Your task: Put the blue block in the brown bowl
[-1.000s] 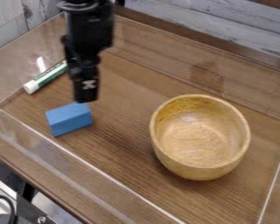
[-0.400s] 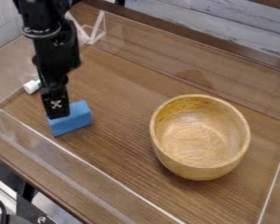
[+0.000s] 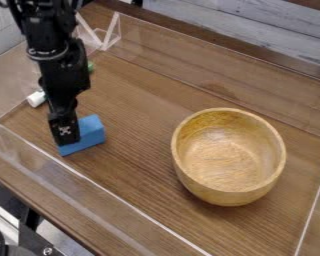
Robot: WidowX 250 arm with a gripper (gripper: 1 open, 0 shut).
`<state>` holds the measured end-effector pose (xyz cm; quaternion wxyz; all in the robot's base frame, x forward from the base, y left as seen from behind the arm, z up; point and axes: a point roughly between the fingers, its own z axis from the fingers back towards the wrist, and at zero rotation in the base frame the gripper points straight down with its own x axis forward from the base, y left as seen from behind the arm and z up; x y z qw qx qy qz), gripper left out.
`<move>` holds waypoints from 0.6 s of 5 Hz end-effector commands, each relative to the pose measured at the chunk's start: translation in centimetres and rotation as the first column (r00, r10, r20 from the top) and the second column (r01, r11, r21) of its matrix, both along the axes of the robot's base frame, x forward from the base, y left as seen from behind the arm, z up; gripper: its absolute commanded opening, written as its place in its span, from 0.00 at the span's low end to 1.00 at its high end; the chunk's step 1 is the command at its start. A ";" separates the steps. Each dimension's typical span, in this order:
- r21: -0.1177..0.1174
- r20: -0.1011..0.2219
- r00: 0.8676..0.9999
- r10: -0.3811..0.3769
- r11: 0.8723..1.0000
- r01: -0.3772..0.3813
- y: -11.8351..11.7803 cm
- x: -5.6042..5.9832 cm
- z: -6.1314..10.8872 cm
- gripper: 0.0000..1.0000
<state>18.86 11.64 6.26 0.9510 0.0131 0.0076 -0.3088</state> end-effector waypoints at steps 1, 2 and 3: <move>0.004 0.038 0.999 0.012 1.000 -0.012 0.5 0.4 -0.2 1.00; -0.008 0.051 0.999 0.016 1.000 -0.015 0.6 0.5 -0.9 1.00; -0.021 0.062 0.998 0.017 1.000 -0.016 0.6 0.6 -1.5 1.00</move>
